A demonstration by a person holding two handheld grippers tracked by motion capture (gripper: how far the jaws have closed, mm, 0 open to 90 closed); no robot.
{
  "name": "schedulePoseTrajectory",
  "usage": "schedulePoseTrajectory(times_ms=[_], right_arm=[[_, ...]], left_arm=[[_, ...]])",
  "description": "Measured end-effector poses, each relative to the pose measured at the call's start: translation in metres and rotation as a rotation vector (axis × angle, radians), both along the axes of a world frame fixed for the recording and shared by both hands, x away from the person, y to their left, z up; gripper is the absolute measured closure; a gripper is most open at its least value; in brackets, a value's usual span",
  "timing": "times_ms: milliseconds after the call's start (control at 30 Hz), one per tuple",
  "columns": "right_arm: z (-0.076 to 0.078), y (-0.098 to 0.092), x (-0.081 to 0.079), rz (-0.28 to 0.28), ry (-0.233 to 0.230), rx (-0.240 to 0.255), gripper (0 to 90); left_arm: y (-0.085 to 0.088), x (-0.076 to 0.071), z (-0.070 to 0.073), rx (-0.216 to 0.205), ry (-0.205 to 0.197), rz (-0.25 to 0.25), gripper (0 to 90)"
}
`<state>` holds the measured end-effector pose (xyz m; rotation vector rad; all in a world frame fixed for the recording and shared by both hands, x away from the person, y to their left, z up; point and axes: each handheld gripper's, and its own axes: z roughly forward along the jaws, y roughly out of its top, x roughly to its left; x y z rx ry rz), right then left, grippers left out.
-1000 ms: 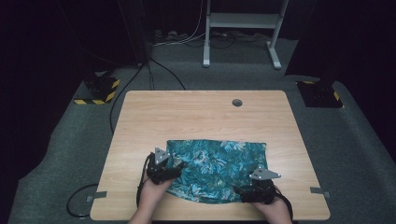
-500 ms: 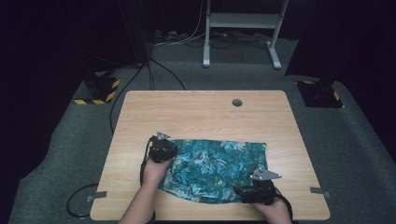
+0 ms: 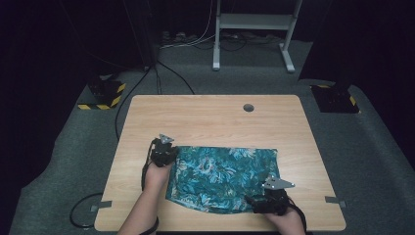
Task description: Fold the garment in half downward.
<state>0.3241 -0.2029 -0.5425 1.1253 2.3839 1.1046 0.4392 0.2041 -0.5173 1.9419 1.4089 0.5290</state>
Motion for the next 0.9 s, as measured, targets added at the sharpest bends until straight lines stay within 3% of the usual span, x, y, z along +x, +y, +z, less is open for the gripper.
schedulePoseTrajectory(times_ms=[100, 200, 367, 467, 567, 633, 700, 767, 900], right_arm=[[0.000, 0.000, 0.000, 0.000, 0.000, 0.000, 9.3], [0.000, 0.000, 0.000, 0.002, -0.003, -0.004, 9.3], [0.000, 0.000, 0.000, 0.002, -0.003, -0.006, 9.3], [0.000, 0.000, 0.000, 0.002, -0.003, -0.005, 9.4], [0.000, 0.000, 0.000, 0.002, -0.003, -0.004, 9.4], [0.000, 0.000, 0.000, 0.002, -0.002, -0.004, 9.5], [0.000, 0.000, 0.000, 0.001, -0.002, -0.004, 9.5], [0.000, 0.000, 0.000, 0.001, -0.002, -0.002, 9.4], [0.000, 0.000, 0.000, 0.002, -0.002, -0.004, 9.4]], left_arm=[[0.005, -0.004, 0.003, -0.032, -0.012, 0.014, 61.7], [-0.005, -0.017, 0.009, -0.069, -0.053, -0.018, 55.7], [-0.031, -0.040, 0.006, -0.125, -0.068, -0.085, 51.0], [-0.046, -0.054, -0.002, -0.122, -0.063, -0.120, 50.2], [-0.053, -0.063, -0.013, -0.082, -0.047, -0.131, 49.4], [-0.051, -0.064, -0.019, -0.064, -0.028, -0.114, 48.8], [-0.044, -0.067, -0.021, -0.068, -0.037, -0.102, 49.5], [-0.037, -0.069, -0.020, -0.031, -0.042, -0.071, 47.8], [-0.024, -0.074, -0.019, -0.053, -0.040, -0.037, 43.1]])
